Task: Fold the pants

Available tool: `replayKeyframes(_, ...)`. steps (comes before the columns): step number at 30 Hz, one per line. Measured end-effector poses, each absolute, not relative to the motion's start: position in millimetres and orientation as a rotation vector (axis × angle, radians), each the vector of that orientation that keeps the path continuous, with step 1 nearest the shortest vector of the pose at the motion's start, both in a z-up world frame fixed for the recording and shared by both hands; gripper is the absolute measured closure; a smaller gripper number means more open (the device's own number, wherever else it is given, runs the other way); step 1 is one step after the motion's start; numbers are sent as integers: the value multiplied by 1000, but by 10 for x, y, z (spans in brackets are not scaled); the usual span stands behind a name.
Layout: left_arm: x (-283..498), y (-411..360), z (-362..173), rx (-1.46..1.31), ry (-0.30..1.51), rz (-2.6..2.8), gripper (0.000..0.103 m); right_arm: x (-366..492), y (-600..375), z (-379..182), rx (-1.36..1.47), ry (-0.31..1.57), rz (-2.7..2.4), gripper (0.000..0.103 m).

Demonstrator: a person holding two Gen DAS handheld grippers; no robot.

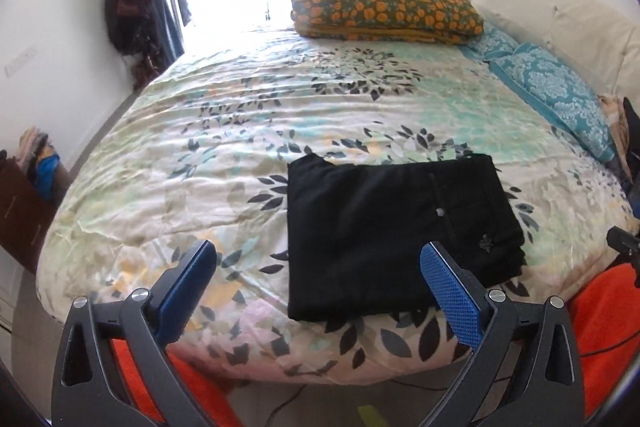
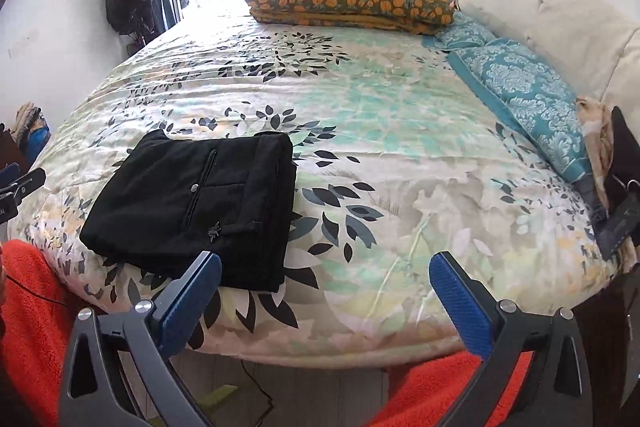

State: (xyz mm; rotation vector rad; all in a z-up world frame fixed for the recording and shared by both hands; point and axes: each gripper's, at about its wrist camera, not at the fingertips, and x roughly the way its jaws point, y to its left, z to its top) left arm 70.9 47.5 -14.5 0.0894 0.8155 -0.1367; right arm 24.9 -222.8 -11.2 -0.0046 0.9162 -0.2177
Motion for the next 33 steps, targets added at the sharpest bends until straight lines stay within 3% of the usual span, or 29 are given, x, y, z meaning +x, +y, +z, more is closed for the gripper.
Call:
replayKeyframes(6, 223, 82, -127, 109, 873, -199, 1, -110, -1772, 215, 7, 825, -184, 0)
replayKeyframes(33, 167, 103, -183, 139, 856, -172, 1, -144, -1516, -100, -33, 907, -164, 0)
